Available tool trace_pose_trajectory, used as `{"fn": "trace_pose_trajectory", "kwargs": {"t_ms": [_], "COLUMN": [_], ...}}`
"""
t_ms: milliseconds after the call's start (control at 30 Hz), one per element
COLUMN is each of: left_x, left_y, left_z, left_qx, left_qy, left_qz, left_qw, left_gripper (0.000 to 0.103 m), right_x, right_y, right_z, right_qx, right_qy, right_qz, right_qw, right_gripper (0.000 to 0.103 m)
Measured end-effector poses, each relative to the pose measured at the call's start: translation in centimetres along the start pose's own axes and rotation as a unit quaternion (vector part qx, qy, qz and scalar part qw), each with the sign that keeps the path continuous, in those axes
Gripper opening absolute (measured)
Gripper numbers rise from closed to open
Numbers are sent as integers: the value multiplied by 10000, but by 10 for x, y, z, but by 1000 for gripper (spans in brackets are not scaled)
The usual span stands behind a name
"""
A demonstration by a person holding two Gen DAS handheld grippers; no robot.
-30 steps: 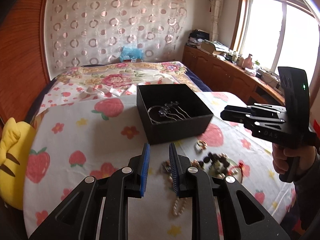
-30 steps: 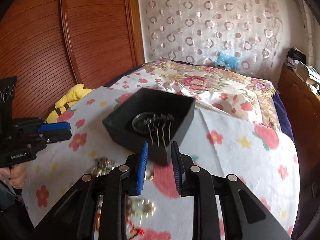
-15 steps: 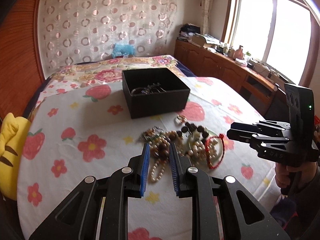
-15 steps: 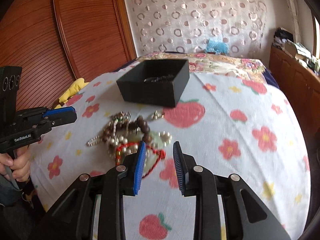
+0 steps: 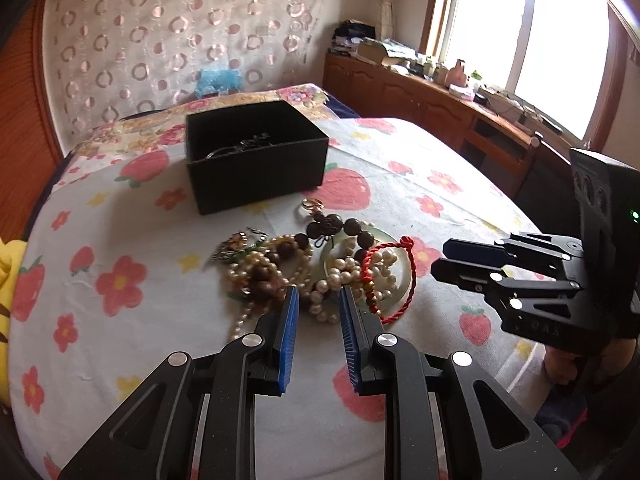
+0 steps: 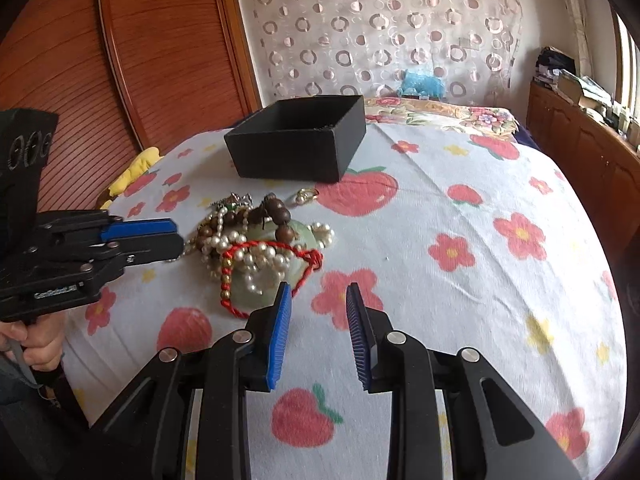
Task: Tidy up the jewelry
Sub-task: 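Move both open tools back over the jewelry pile, then grasp the pearl necklace with the left tool while the right grasps the red bracelet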
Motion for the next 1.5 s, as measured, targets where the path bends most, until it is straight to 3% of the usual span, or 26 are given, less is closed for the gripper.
{"fn": "trace_pose_trajectory", "kwargs": {"t_ms": [433, 500, 533, 1033, 1500], "left_x": [-1, -2, -2, 7, -11], "left_y": [-14, -13, -13, -6, 4], "left_z": [27, 27, 26, -59, -59], "left_qx": [-201, -170, -160, 834, 877], "left_qy": [24, 64, 71, 92, 119], "left_qz": [-57, -64, -66, -12, -219], "left_qw": [9998, 9998, 9998, 9965, 9958], "left_gripper": [19, 7, 7, 7, 7], "right_x": [-2, -1, 0, -6, -41], "right_y": [2, 3, 3, -1, -29], "right_z": [-5, -4, -4, 6, 15], "right_qx": [154, 151, 139, -39, -126], "right_qy": [-90, -105, -109, 70, -49], "right_qz": [-65, -46, -28, -117, -586], "right_qw": [9998, 9998, 9998, 9999, 9982], "right_gripper": [31, 31, 31, 31, 31]}}
Point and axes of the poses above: each gripper's, at about its wrist camera, not at the fingertips, and z roughly the way its jaws point, x to its right, y to its underside, the point moved 5 cm from there along z, roughly the way its jaws point, and after that the axes turned 13 degrees about -x, right-handed, at the moved point
